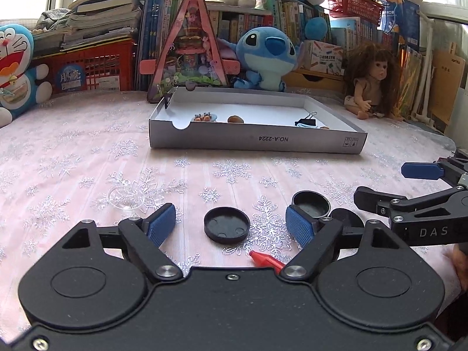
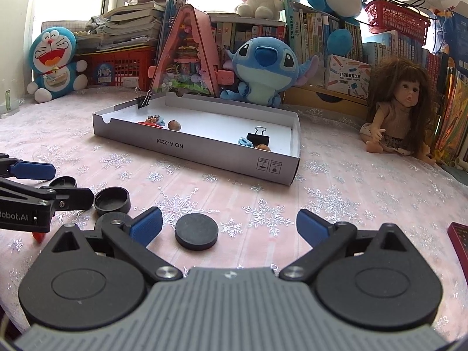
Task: Organize rigid objects
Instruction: 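Grasp a black round lid with the left tool while the right tool grasps another black lid, then carry both black lids over the white tray, then lower the black lids into the tray and open both tools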
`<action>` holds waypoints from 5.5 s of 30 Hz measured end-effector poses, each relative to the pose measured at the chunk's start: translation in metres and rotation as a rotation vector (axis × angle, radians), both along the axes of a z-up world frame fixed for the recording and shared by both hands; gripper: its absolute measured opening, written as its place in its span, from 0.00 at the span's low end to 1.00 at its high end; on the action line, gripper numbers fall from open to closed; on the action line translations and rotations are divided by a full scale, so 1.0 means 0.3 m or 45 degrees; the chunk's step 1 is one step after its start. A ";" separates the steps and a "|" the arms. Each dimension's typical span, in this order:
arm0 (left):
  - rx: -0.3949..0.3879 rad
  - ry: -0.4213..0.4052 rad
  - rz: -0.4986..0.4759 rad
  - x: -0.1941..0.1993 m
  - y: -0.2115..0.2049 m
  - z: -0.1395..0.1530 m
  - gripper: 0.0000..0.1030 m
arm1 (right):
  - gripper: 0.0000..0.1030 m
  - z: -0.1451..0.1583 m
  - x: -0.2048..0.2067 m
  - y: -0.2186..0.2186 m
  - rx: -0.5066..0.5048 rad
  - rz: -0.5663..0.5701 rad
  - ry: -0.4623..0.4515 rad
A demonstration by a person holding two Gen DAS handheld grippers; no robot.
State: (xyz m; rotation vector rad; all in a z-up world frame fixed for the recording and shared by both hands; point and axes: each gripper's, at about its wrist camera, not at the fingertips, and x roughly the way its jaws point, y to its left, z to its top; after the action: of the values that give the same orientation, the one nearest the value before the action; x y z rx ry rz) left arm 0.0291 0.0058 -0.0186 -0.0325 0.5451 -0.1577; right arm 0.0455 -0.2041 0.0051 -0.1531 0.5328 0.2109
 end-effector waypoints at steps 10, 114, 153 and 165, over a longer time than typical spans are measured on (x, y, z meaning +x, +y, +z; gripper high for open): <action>0.010 -0.014 0.016 -0.011 -0.004 -0.001 0.73 | 0.84 -0.005 0.002 -0.009 0.030 0.044 0.021; -0.121 0.230 0.089 0.888 0.032 0.126 0.29 | 0.36 0.032 0.786 -0.043 0.316 -0.171 0.299; 0.079 0.232 0.028 0.784 -0.009 0.083 0.30 | 0.41 0.019 0.700 -0.008 0.172 -0.090 0.343; 0.030 0.132 0.000 0.709 0.001 0.178 0.66 | 0.75 0.106 0.622 -0.046 0.247 -0.070 0.177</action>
State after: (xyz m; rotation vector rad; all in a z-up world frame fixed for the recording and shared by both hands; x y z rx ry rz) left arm 0.2416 0.0059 0.0348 -0.0182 0.6502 -0.1501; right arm 0.2322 -0.2180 0.0368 0.0654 0.6509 0.2194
